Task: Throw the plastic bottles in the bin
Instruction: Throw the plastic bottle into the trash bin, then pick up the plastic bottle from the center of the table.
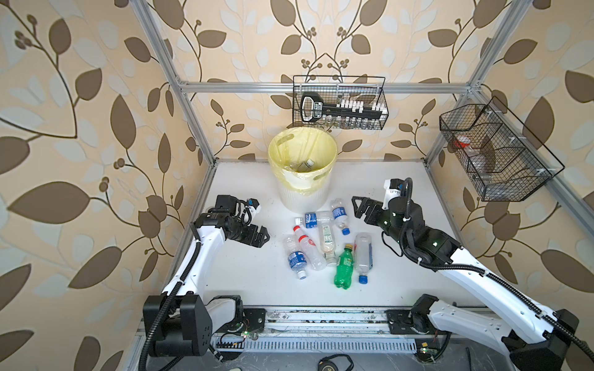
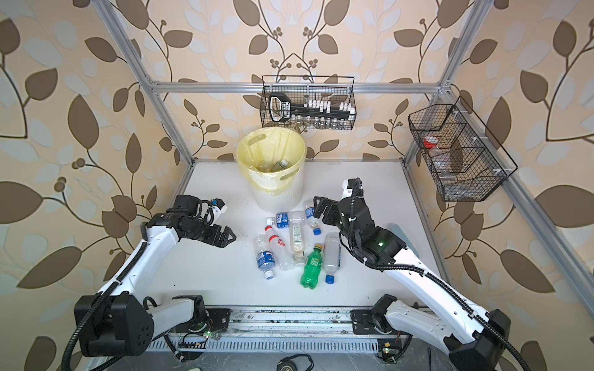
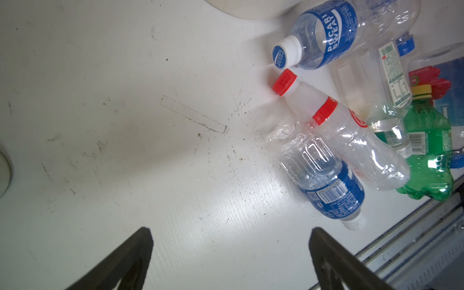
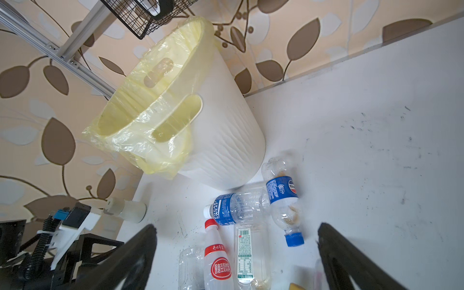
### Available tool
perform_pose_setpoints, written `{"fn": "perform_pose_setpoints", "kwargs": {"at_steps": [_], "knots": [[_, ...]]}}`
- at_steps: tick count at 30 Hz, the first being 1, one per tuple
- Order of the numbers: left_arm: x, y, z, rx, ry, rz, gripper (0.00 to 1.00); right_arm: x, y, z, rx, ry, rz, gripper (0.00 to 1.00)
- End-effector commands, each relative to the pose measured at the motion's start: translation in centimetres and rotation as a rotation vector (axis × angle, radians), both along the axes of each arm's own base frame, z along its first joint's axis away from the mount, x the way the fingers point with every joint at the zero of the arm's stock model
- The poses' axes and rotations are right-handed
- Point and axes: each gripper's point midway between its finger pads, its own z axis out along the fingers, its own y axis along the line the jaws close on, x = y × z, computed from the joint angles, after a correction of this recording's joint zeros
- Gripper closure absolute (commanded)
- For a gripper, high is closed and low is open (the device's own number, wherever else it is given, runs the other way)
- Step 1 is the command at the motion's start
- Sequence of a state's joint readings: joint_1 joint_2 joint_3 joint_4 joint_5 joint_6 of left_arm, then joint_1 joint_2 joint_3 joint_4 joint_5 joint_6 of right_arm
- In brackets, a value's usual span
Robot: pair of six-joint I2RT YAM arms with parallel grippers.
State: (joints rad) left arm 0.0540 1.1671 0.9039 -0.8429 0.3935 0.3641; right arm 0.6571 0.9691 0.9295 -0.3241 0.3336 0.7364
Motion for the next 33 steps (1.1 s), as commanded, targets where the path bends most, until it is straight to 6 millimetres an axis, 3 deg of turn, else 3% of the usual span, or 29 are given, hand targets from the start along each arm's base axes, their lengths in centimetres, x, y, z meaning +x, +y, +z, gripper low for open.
{"fn": "perform_pose_setpoints", "kwargs": {"at_steps": [1, 11, 20, 28, 33], "knots": [[0.0, -0.4, 1.4, -0.026, -0.032, -0.023, 0.01, -0.6, -1.6, -1.8, -0.004, 0.041, -0.044, 0.0], [0.1, -1.2, 2.5, -0.08, -0.021, -0.011, 0.01, -1.8, -3.7, -6.3, -0.016, 0.138, -0.072, 0.0], [1.6, -1.0, 5.0, -0.097, -0.048, 0.095, 0.01, -2.6, -5.6, -8.7, 0.023, 0.201, -0.11, 0.0], [1.7, -2.7, 7.6, -0.15, -0.012, 0.066, 0.01, -3.7, -7.4, -10.2, -0.001, 0.229, -0.144, 0.0], [2.1, -3.9, 7.8, -0.17, 0.018, 0.062, 0.01, -4.5, -8.5, -11.2, -0.047, 0.264, -0.168, 0.0]]}}
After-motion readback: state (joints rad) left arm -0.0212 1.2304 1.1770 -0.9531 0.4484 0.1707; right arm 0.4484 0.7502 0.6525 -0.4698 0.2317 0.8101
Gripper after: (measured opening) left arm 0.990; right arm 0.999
